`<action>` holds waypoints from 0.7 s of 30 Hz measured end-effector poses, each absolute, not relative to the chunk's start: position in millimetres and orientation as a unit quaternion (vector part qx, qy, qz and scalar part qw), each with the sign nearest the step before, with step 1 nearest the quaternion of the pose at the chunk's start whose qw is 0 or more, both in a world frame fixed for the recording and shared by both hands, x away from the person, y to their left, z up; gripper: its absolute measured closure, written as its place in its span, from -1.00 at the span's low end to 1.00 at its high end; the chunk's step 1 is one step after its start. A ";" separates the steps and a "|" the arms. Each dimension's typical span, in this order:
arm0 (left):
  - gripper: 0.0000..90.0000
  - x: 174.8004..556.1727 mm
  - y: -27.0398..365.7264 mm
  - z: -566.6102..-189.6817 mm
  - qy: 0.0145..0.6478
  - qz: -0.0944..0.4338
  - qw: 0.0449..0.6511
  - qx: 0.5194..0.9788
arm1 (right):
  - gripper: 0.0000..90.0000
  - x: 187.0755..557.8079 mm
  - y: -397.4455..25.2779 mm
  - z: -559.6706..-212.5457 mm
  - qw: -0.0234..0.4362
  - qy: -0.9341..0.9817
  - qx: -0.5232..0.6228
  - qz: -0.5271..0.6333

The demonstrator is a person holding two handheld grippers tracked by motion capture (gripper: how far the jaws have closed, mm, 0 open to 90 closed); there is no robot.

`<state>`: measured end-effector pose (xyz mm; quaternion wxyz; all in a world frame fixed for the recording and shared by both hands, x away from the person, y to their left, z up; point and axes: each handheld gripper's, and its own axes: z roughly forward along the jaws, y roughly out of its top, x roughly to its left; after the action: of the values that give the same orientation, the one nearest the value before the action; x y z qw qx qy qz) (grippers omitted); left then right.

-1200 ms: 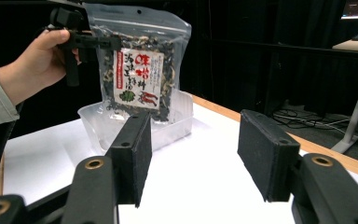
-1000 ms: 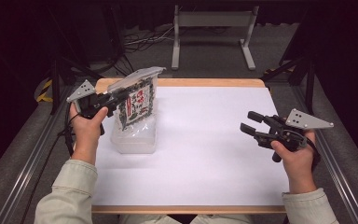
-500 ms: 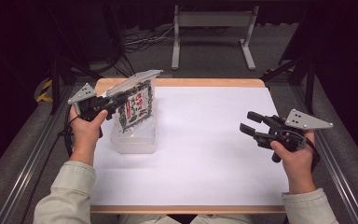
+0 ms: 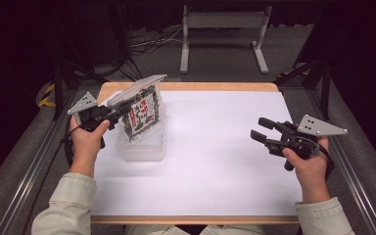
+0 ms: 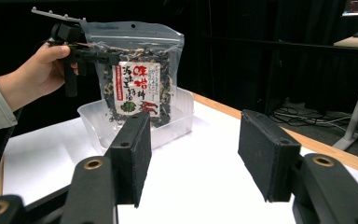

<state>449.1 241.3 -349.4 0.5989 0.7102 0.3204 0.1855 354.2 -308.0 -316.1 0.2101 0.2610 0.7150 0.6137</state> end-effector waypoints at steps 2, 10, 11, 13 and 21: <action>0.61 447.9 242.2 -350.0 0.320 0.186 0.594 0.714 | -0.01 354.2 -307.6 -316.2 0.212 0.715 0.261 0.614; 0.61 450.4 247.9 -354.9 0.331 0.179 0.600 0.706 | -0.01 353.5 -306.9 -316.6 0.212 0.715 0.262 0.613; 0.61 450.8 248.0 -354.6 0.331 0.179 0.598 0.707 | -0.01 353.3 -306.9 -316.7 0.211 0.715 0.262 0.612; 0.61 451.6 248.5 -354.3 0.334 0.177 0.598 0.707 | -0.01 353.1 -307.4 -317.0 0.212 0.715 0.263 0.613; 0.57 458.5 249.8 -347.5 0.353 0.175 0.591 0.704 | -0.01 356.2 -304.1 -318.9 0.206 0.718 0.263 0.611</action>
<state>458.5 249.8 -347.5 0.5914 0.7036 0.3530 0.1748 356.2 -304.1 -318.9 0.2057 0.2632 0.7177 0.6110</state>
